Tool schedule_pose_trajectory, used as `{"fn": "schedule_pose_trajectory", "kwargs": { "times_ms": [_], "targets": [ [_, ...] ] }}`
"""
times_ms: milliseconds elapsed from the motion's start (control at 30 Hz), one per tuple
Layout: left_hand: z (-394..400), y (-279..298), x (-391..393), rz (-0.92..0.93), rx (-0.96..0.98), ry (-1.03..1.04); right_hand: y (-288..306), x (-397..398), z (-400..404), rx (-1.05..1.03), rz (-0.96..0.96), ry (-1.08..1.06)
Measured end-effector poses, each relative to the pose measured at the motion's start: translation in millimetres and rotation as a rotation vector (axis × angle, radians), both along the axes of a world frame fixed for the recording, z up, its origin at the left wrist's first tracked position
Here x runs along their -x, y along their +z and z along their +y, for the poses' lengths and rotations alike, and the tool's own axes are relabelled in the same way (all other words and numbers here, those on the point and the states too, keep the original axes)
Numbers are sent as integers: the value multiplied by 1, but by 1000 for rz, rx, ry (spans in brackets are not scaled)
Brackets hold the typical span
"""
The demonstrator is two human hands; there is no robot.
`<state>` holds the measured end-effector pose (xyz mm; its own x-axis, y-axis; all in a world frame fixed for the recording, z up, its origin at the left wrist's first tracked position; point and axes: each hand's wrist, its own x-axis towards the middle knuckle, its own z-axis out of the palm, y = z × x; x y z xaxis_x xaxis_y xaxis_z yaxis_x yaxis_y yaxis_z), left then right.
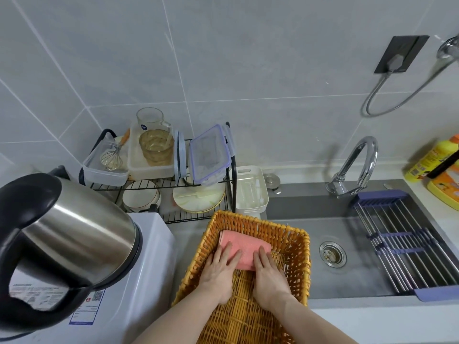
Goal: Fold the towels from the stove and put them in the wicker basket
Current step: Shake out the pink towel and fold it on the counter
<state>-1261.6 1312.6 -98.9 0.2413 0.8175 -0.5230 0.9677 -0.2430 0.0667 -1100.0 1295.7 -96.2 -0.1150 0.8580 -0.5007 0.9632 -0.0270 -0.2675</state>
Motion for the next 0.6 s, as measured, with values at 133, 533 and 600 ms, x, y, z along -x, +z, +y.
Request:
{"fn": "schedule_pose_trajectory", "kwargs": {
  "times_ms": [133, 533, 600],
  "targets": [
    [1, -5, 1, 29, 20, 7, -2, 2, -1, 49, -24, 16],
    [-16, 36, 3, -150, 22, 65, 15, 4, -12, -4, 72, -82],
    [-22, 48, 7, -190, 26, 71, 18, 4, -16, -36, 95, -94]
  ]
}}
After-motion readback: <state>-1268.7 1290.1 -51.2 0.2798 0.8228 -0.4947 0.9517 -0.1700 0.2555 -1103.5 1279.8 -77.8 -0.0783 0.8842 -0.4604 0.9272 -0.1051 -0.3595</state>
